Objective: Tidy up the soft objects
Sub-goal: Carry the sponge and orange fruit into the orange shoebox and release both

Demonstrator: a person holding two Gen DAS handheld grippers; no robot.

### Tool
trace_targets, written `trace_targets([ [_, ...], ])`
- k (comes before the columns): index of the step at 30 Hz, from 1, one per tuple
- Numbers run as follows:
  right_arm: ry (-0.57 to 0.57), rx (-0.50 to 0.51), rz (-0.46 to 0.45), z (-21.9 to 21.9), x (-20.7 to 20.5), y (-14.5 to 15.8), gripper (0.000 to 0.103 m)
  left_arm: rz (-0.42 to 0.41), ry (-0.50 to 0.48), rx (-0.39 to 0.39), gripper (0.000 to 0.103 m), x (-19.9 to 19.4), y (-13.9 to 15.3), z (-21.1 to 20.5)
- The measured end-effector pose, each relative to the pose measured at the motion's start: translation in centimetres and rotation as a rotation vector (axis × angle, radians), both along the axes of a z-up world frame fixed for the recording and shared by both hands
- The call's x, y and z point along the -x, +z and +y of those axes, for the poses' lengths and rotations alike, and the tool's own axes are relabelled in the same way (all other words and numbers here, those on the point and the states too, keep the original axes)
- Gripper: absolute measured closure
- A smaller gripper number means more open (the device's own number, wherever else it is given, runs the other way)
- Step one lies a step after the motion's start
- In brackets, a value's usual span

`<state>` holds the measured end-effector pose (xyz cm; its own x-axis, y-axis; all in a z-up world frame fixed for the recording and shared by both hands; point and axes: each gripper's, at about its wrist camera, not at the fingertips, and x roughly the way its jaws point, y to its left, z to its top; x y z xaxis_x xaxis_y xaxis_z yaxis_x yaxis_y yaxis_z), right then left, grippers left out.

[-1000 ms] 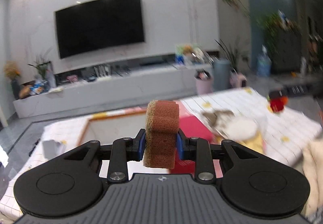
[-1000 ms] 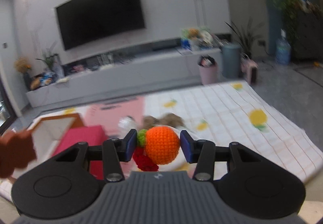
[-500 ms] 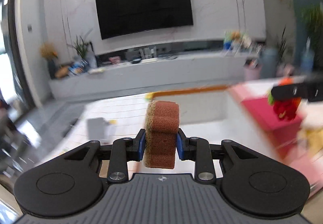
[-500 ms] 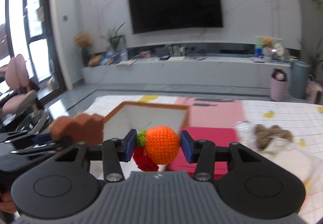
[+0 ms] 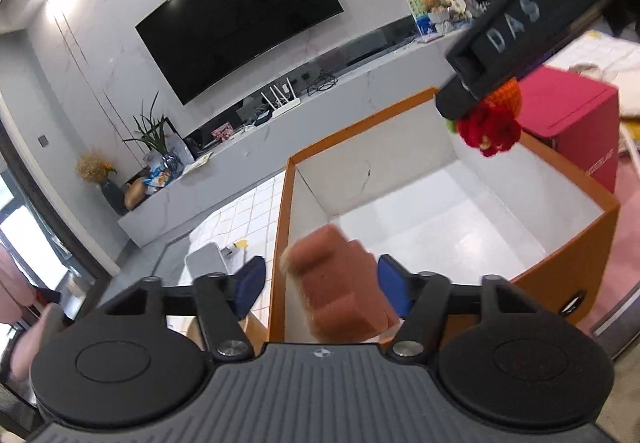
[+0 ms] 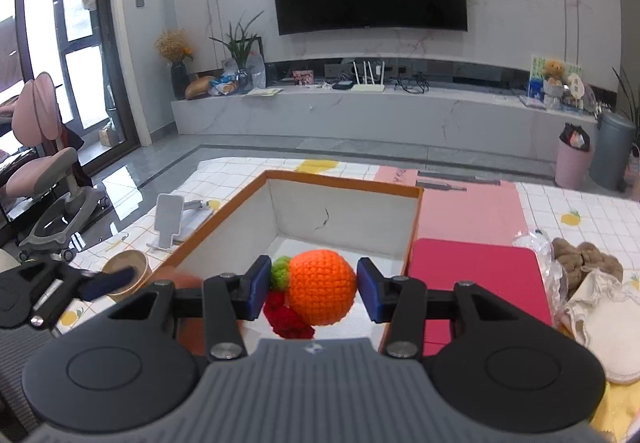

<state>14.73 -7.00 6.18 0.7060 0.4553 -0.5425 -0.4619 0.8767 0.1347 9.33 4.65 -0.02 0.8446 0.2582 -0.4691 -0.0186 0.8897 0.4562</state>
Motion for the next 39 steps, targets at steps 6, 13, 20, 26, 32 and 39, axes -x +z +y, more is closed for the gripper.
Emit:
trace_targets([
  [6, -0.004, 0.025, 0.015, -0.3, 0.3, -0.2, 0.056, -0.007, -0.031, 0.241, 0.019, 1.6, 3.4, 2.7],
  [13, 0.034, 0.075, 0.043, 1.3, 0.1, -0.9, 0.056, -0.132, 0.115, 0.333, 0.015, 3.0, 6.9, 6.8],
  [20, 0.066, 0.134, 0.154, 5.1, -1.2, -3.2, 0.056, -0.131, 0.234, 0.348, 0.015, 1.7, 6.7, 10.4],
  [26, 0.035, 0.173, 0.254, 7.3, -2.5, -5.5, 0.056, -0.082, 0.282, 0.442, 0.015, 1.5, 6.0, 12.5],
  [32, 0.015, 0.235, 0.309, 8.7, -2.6, -7.4, 0.056, -0.027, 0.258, 0.473, 0.019, 1.8, 4.9, 12.4],
  [39, -0.026, 0.2, 0.382, 8.7, -2.6, -7.7, 0.046, 0.017, 0.255, 0.453, 0.021, 1.6, 4.3, 11.9],
])
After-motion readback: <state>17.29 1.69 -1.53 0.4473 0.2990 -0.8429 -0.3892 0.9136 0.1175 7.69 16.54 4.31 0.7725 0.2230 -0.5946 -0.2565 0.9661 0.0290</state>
